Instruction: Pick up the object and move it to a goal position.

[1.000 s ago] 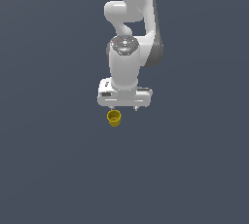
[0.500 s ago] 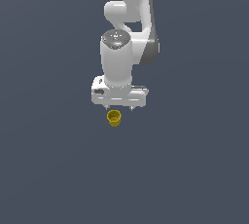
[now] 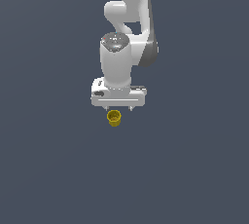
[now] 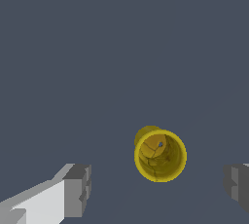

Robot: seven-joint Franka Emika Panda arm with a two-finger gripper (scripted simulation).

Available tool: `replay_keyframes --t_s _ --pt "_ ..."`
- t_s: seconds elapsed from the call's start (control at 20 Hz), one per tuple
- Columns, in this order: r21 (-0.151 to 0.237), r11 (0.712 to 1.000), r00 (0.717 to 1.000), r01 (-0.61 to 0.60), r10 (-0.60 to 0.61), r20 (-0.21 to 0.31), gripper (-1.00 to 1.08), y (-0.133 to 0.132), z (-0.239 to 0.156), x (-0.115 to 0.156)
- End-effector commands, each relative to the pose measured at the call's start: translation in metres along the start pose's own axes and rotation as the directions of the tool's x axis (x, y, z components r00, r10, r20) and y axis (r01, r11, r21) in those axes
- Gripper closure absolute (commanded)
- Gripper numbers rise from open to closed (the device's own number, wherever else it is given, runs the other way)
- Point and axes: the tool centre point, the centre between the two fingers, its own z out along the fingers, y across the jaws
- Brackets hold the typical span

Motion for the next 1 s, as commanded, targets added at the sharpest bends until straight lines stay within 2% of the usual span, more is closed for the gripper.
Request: replay_keyframes --t_s 0.0,0.25,0.45,0.7,0.95 --pt "-0.001 0.999 0.999 0.034 -0.034 0.002 -0.92 0.002 0.004 -0.001" --pt "-0.002 0.992 0.992 0.129 -0.129 0.007 -0.92 0.006 0.014 -0.005" --pt "-0.001 0.974 0.974 0.226 -0.226 0.011 -0.92 0.011 0.024 -0.008" --pt "0.002 0.937 0.937 0.35 -0.35 0.016 -0.92 0.016 0.038 -0.013" --pt "0.008 0.884 0.884 0.467 -0.467 0.02 -0.92 0.021 0.05 -0.019"
